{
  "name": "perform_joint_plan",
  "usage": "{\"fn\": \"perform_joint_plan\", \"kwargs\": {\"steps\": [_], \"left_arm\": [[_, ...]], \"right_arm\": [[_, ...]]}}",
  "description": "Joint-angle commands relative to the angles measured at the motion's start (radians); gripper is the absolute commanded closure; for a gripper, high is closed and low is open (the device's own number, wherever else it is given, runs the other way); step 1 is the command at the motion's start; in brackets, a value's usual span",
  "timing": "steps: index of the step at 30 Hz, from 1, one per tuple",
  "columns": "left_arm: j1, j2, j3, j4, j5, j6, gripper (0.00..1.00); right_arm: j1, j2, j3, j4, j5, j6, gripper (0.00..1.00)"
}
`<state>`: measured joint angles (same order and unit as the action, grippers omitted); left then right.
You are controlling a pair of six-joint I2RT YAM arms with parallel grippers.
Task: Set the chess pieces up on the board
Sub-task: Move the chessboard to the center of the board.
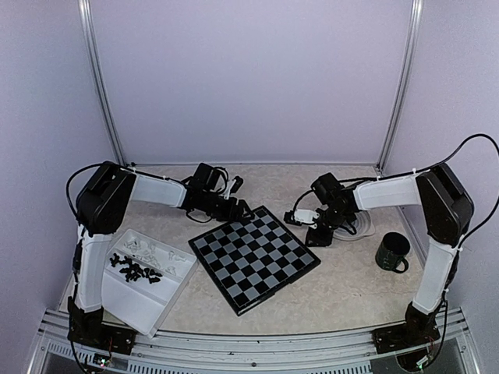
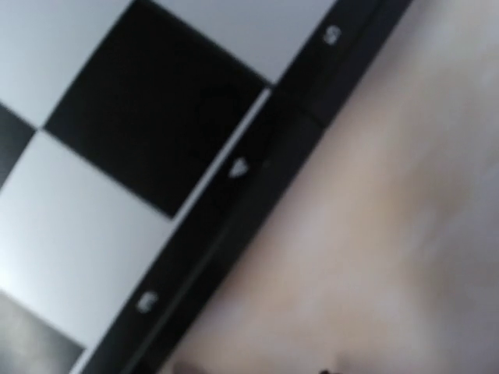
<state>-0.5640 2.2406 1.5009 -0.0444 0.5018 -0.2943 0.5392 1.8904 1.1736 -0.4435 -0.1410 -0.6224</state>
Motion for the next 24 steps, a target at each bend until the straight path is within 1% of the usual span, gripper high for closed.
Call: {"fn": "perform_joint_plan", "kwargs": {"steps": [1, 8, 12, 15, 19, 22, 23, 24], "left_arm": [[-0.069, -0.053, -0.063, -0.066, 0.05, 0.003, 0.23], [-0.151, -0.044, -0.048, -0.055, 0.044, -0.003, 0.24], [-0.178, -0.006, -0.011, -0.015, 0.05, -0.044, 0.24], [-0.186, 0.019, 0.023, 0.0, 0.037, -0.059, 0.24], [-0.186, -0.025, 0.025, -0.027, -0.069, -0.045, 0.22], [-0.199, -0.159, -0.035, -0.094, -0.19, -0.02, 0.21], [-0.208, -0.227, -0.063, -0.119, -0.236, -0.002, 0.21], [-0.22, -0.266, -0.092, -0.153, -0.307, 0.022, 0.21]], "right_arm": [[0.015, -0.099, -0.074, -0.046, -0.039, 0.028, 0.62], [0.044, -0.191, -0.163, -0.075, -0.062, 0.04, 0.61], [0.046, -0.239, -0.214, -0.117, -0.122, 0.021, 0.61], [0.047, -0.273, -0.241, -0.133, -0.13, 0.031, 0.61], [0.046, -0.328, -0.271, -0.145, -0.131, 0.029, 0.61], [0.046, -0.362, -0.281, -0.152, -0.155, 0.024, 0.6], [0.046, -0.373, -0.284, -0.151, -0.166, 0.02, 0.6], [0.045, -0.38, -0.287, -0.146, -0.178, 0.015, 0.59]]}}
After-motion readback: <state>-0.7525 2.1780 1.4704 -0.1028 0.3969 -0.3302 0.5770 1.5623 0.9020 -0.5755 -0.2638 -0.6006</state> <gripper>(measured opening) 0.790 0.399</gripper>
